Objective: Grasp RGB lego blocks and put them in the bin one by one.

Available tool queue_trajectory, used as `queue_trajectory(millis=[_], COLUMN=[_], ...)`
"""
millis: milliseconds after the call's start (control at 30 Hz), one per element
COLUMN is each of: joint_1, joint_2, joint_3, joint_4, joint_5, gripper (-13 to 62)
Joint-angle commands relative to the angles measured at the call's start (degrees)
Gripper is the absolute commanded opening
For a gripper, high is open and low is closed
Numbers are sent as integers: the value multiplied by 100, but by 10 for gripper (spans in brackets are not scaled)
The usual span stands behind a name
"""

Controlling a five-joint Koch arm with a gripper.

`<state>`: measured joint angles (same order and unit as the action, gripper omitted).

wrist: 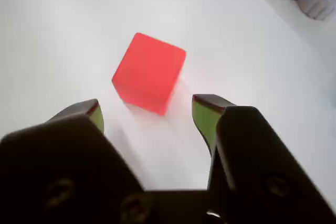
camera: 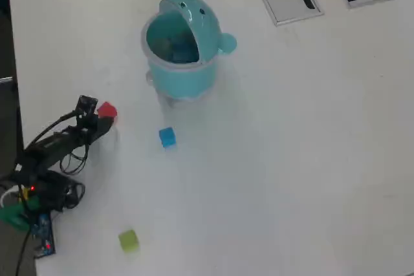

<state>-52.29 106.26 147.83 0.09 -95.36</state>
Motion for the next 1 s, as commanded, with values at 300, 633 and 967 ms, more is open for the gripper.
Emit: queue_trajectory(millis=[300,633,967], joint_1=[-97,-246,-404], joint_2=[-1055,-1591,-1617], joint_3=[-888,-1248,-1151], joint_4=[-958,-1072,-1274], joint_5=[105,149,264], gripper=[296,278,123])
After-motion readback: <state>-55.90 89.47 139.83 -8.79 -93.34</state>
